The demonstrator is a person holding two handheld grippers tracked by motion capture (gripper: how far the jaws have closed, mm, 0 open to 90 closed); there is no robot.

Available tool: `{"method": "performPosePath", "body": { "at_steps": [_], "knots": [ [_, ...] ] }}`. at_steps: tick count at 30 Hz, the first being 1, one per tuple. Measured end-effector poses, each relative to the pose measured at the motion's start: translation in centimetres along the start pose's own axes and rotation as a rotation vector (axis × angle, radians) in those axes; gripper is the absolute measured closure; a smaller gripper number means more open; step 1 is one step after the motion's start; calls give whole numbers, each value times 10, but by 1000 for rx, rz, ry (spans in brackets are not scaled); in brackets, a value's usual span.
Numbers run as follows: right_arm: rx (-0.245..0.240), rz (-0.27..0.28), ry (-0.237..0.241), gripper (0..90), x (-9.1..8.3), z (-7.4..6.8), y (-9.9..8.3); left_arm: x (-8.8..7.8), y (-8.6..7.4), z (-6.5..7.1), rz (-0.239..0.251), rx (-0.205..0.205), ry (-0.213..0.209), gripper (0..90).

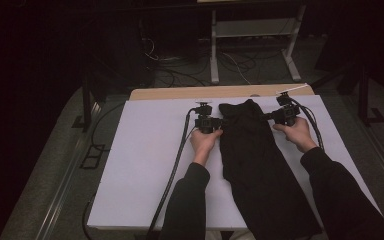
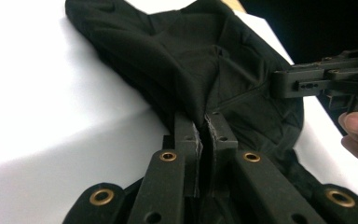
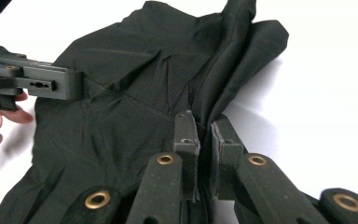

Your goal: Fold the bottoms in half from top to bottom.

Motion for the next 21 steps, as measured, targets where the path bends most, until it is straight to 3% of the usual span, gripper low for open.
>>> {"method": "performPosePath", "body": {
  "at_steps": [12, 21],
  "knots": [
    [7, 62, 62, 822, -26, -12, -16, -20, -9, 10, 24, 1, -69, 848],
    [26, 136, 114, 823, -46, -21, -31, -33, -16, 25, 50, 25, -126, 849]
  ]
}}
Point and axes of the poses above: each handheld gripper's, and its own axes: x roughly forward along the jaws, y roughly out of its top, z roughly to its right, the point moved 3 cm from there along x, roughly forward along the jaws, and after that the axes turned 1 degree about x, right-handed, at the moved point
